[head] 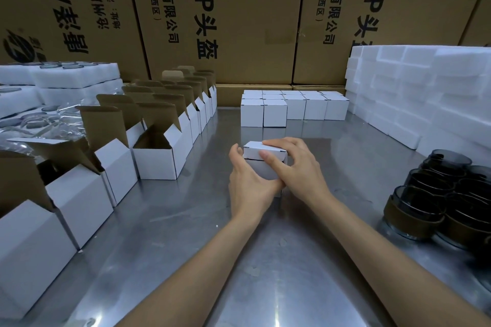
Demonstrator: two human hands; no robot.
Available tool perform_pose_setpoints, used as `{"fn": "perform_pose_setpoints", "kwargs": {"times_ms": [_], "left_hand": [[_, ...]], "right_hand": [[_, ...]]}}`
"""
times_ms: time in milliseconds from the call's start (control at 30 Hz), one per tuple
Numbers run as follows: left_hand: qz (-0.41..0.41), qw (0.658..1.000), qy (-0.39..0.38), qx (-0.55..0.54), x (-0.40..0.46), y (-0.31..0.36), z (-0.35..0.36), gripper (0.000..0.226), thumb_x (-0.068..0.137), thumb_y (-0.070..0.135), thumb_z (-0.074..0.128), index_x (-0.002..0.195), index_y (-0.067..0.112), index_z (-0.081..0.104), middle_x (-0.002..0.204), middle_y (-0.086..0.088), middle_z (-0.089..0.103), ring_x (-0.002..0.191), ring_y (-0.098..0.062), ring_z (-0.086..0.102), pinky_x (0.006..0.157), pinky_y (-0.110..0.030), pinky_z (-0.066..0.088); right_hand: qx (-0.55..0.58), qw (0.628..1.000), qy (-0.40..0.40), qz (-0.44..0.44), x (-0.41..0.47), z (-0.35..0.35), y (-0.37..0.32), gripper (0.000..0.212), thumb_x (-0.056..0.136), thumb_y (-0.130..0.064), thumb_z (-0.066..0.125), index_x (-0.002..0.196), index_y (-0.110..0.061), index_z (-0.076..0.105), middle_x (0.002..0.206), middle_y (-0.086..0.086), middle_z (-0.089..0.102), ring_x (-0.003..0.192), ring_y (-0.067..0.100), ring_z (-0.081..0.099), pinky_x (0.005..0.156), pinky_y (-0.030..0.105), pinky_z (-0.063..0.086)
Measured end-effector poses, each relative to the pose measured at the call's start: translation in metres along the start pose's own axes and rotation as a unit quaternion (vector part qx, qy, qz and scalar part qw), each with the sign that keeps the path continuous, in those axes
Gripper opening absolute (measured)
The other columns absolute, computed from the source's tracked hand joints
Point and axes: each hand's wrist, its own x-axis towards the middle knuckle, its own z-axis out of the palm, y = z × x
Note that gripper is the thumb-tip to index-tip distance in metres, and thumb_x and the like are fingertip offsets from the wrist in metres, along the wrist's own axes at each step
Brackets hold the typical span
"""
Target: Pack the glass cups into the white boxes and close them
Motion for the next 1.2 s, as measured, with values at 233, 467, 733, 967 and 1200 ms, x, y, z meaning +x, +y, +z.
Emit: {"fn": "perform_pose_setpoints", "kwargs": {"times_ms": [233,467,733,967,1200], "left_hand": [[0.001,1.000,-0.005,0.003,-0.002,0.002,0.000,0.112,0.065,0.045,0.079,0.150,0.021,0.010,0.145,-0.006,0.045,0.126,-0.027,0.049,0.098,-0.036,0.045],[0.002,1.000,-0.011,0.009,-0.003,0.003,0.002,0.109,0.064,0.039,0.080,0.149,0.025,0.013,0.133,-0.004,0.055,0.119,-0.026,0.054,0.091,-0.035,0.048],[-0.011,1.000,-0.015,-0.001,-0.002,0.001,0.002,0.106,0.068,0.029,0.076,0.149,0.027,0.009,0.131,-0.006,0.056,0.120,-0.028,0.053,0.084,-0.029,0.042],[0.001,1.000,-0.011,-0.023,0.001,0.000,0.000,0.113,0.067,0.023,0.079,0.144,0.036,-0.002,0.126,0.006,0.060,0.103,-0.024,0.062,0.069,-0.026,0.045],[0.043,0.997,-0.029,-0.065,0.000,-0.003,-0.002,0.113,0.068,0.022,0.081,0.146,0.028,0.000,0.111,0.008,0.054,0.095,-0.013,0.056,0.059,0.002,0.038]], "right_hand": [[-0.011,1.000,-0.003,-0.011,0.000,-0.003,-0.003,0.024,0.084,-0.052,0.060,0.108,-0.047,0.065,0.119,-0.017,0.054,0.105,-0.008,0.046,0.088,0.021,0.031],[-0.040,0.997,-0.018,-0.058,0.006,-0.006,-0.013,0.022,0.091,-0.036,0.059,0.111,-0.039,0.068,0.115,-0.018,0.065,0.112,0.005,0.054,0.095,0.030,0.042],[-0.108,0.981,-0.106,-0.118,0.007,-0.012,-0.011,0.030,0.099,-0.028,0.050,0.125,-0.037,0.061,0.134,-0.015,0.055,0.132,0.007,0.040,0.111,0.027,0.028],[-0.170,0.969,-0.138,-0.113,0.004,-0.012,-0.005,0.037,0.095,-0.049,0.046,0.132,-0.051,0.048,0.150,-0.019,0.036,0.143,0.004,0.017,0.109,0.035,0.029],[-0.200,0.962,-0.118,-0.141,0.002,-0.010,-0.003,0.038,0.099,-0.041,0.043,0.137,-0.043,0.046,0.158,-0.004,0.022,0.147,0.016,0.007,0.116,0.042,0.016]]}}
